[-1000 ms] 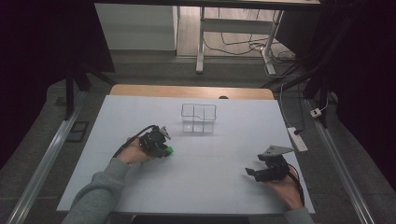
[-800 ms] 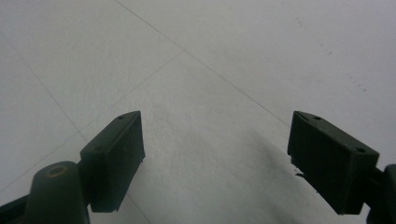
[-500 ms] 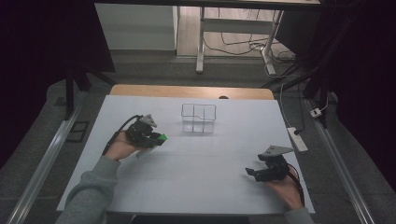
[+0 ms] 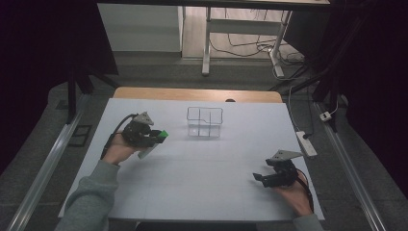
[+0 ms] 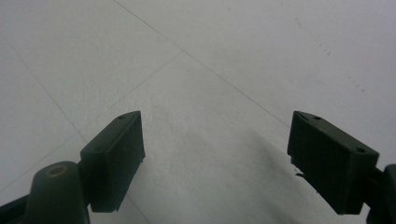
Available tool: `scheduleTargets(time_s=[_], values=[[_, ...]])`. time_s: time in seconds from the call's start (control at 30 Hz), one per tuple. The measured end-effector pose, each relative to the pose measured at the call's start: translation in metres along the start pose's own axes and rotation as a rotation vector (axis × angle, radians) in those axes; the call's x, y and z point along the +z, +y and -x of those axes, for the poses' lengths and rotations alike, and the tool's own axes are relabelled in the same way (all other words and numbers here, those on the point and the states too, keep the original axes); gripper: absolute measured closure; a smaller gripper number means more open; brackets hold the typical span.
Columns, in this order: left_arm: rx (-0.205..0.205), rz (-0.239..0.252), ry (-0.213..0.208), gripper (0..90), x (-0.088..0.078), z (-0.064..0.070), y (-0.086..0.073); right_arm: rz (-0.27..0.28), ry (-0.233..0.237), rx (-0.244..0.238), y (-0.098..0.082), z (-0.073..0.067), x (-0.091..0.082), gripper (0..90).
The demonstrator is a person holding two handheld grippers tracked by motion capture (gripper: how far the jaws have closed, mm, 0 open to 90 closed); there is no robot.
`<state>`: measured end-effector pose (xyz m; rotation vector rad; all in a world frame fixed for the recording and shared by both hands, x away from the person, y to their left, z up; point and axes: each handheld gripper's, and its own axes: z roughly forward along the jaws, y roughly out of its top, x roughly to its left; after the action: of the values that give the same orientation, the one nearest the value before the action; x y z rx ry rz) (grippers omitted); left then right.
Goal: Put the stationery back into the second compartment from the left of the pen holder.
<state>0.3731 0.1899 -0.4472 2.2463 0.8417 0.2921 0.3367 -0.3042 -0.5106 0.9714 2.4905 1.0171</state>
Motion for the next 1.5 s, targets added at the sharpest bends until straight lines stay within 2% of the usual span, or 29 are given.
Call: scheduleTargets(time_s=[0.13, 0.37, 0.57, 0.9, 1.2, 1.5], values=[[-0.006, 0.031, 0.011, 66.7, -0.005, -0.002, 0.000, 0.002, 0.000, 0.001, 0.000, 0.000, 0.000, 17.9], [-0.047, 0.107, 0.026, 66.7, -0.014, -0.004, -0.001, 0.002, -0.002, 0.001, 0.000, 0.000, 0.000, 17.9], [-0.061, 0.142, 0.019, 66.7, -0.017, -0.005, -0.001, 0.004, -0.002, 0.002, 0.000, 0.000, -0.001, 17.9], [-0.088, 0.218, 0.032, 66.7, -0.021, -0.004, 0.003, 0.004, 0.000, 0.005, 0.000, 0.001, 0.000, 17.9], [-0.101, 0.286, 0.027, 66.7, -0.020, 0.001, 0.018, 0.014, -0.002, 0.003, 0.001, 0.000, -0.002, 18.0], [-0.111, 0.304, 0.000, 66.7, -0.008, -0.001, 0.033, 0.020, -0.004, 0.007, 0.001, 0.001, -0.002, 18.0]])
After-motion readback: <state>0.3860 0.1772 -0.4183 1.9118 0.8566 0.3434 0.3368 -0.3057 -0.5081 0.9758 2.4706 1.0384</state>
